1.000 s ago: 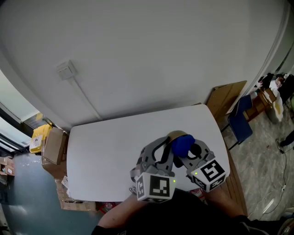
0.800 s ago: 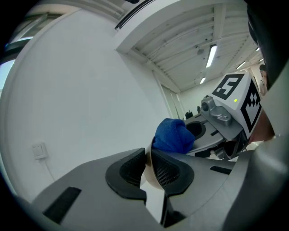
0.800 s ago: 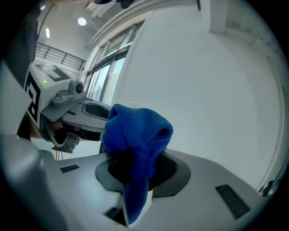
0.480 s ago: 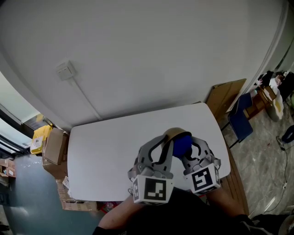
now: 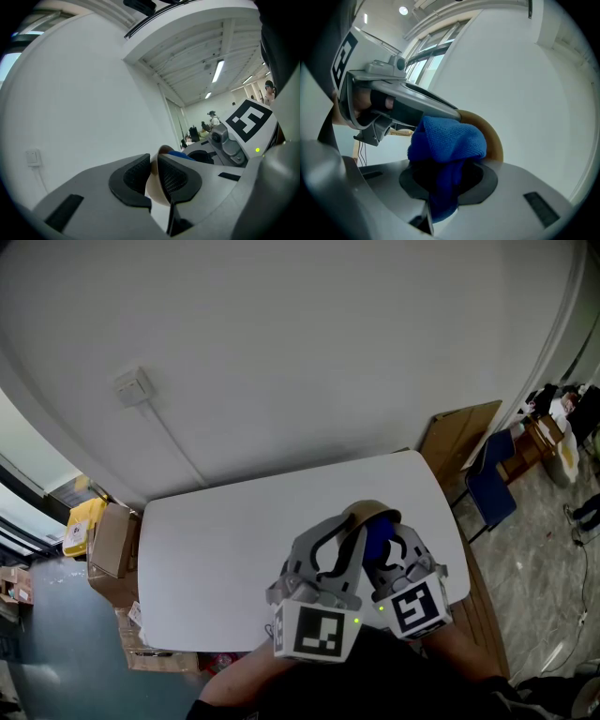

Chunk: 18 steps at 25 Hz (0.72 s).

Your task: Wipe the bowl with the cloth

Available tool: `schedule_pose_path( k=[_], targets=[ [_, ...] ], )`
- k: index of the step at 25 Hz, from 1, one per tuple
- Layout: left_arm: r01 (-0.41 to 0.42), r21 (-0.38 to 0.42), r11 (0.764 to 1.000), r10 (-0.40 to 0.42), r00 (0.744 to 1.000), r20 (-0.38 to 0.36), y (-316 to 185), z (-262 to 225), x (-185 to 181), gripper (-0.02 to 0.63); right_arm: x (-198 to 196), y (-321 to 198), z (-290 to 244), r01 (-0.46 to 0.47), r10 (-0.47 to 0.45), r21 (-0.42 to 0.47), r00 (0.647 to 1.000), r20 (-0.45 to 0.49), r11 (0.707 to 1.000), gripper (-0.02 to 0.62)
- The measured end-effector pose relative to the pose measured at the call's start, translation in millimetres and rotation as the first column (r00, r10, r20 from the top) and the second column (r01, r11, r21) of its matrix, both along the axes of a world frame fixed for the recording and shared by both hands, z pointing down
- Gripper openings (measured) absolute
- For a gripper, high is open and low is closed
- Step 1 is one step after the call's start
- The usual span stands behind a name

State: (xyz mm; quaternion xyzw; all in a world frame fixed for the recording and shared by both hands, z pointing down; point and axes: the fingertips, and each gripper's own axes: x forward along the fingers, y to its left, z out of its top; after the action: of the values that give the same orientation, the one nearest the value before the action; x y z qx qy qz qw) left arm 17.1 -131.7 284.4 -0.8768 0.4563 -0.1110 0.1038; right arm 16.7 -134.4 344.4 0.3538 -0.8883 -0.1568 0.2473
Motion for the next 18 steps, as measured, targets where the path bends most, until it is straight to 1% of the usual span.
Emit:
schedule_pose_path(
  k=[8, 13, 18],
  targets=[
    [-0.004, 0.035, 0.999, 0.005, 1.000, -0.006, -12, -10, -6, 0.049, -4, 8, -2, 0.062, -0.062, -0.016, 0.998, 0.006, 0.998, 0.080],
    [0.007, 0.017, 1.000, -0.006, 1.000, -0.018, -18, -3, -11, 0.041, 4, 8, 1, 0.073, -0.072, -0.027, 0.997, 0.010, 0.997, 0.080],
    [0.015, -0.011, 1.000, -0.015, 0.999, -0.031, -20, 4, -18, 0.040, 18, 3, 0, 0.048, -0.048, -0.023, 0.999, -0.003, 0.999, 0.080]
  ],
)
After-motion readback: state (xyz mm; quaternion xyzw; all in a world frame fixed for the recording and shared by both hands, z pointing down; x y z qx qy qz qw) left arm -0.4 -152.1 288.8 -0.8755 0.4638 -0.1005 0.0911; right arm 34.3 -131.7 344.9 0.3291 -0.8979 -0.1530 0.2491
